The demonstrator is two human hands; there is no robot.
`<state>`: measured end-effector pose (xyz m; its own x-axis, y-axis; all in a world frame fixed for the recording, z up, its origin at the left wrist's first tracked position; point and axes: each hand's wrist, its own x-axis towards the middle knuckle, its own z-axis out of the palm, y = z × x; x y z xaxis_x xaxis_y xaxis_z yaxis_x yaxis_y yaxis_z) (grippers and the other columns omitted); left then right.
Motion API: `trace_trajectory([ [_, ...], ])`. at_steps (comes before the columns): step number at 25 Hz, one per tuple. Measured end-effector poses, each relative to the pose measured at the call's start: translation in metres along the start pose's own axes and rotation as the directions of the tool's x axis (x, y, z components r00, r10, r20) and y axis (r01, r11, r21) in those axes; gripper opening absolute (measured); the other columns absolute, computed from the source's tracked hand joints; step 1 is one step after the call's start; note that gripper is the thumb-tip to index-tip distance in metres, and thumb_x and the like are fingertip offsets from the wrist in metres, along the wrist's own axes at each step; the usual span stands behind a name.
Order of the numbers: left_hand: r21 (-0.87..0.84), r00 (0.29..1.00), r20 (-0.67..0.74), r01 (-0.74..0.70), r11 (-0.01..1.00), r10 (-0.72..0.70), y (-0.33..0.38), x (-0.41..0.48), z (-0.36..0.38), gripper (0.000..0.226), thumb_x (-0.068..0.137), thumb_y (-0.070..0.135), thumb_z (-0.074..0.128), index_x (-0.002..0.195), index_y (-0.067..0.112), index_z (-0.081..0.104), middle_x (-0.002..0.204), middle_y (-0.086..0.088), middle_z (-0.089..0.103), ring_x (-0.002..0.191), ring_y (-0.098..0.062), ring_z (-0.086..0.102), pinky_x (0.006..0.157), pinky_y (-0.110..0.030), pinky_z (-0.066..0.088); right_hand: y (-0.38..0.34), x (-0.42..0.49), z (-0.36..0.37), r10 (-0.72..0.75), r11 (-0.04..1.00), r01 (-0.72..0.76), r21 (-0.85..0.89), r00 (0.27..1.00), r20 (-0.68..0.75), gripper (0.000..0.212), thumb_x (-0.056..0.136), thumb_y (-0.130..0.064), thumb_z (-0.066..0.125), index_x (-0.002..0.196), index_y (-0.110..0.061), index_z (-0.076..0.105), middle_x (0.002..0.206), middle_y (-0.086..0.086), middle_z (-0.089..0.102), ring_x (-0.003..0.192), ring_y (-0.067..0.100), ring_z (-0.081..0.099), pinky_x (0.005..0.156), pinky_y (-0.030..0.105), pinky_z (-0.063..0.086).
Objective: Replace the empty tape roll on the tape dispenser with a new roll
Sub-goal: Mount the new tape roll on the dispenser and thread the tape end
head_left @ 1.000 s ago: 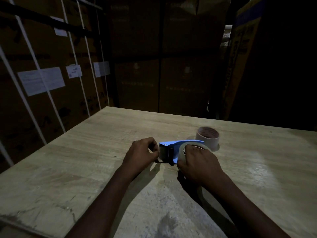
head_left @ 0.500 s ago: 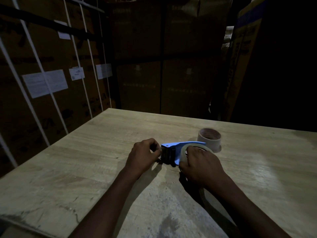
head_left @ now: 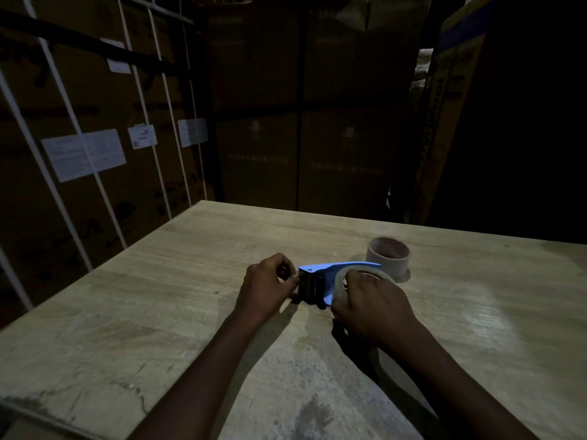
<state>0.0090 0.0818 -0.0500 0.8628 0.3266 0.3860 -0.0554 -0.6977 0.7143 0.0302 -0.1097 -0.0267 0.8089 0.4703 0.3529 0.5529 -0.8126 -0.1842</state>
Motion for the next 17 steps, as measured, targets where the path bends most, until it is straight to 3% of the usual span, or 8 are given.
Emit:
trace_trajectory([
  [4,-0.016,1.000,0.015,0.005,1.000,-0.004,-0.0016,0.0007,0.0014,0.010,0.078,0.013,0.071,0.075,0.021,0.066,0.080,0.005,0.070,0.080,-0.005,0.065,0.067,-0.017,0.050,0.0000,0.0008,0.0007,0.001,1.000,-0.001,-0.004,1.000,0.004,0.023,0.080,-0.039,0.049,0.076,-0.017,0.042,0.081,0.004,0.061,0.070,0.021,0.049,0.060,0.030,0.029],
  [11,-0.020,1.000,0.007,-0.001,1.000,0.001,-0.0024,0.0011,0.0035,0.011,0.076,0.013,0.072,0.076,0.022,0.066,0.080,0.004,0.070,0.080,-0.009,0.067,0.072,-0.033,0.059,-0.0009,0.0002,-0.0007,0.012,1.000,-0.012,0.007,1.000,0.020,0.022,0.080,-0.039,0.049,0.078,-0.018,0.043,0.082,0.003,0.060,0.069,0.018,0.044,0.061,0.029,0.030],
  [17,-0.040,1.000,-0.010,0.018,0.999,-0.019,-0.0025,-0.0003,0.0057,0.008,0.076,0.013,0.072,0.079,0.020,0.068,0.082,0.003,0.070,0.078,-0.011,0.069,0.073,-0.041,0.061,-0.0029,-0.0013,-0.0021,0.015,1.000,-0.015,-0.008,1.000,0.009,0.023,0.081,-0.040,0.049,0.080,-0.018,0.042,0.094,0.007,0.067,0.087,0.026,0.060,0.062,0.030,0.029],
])
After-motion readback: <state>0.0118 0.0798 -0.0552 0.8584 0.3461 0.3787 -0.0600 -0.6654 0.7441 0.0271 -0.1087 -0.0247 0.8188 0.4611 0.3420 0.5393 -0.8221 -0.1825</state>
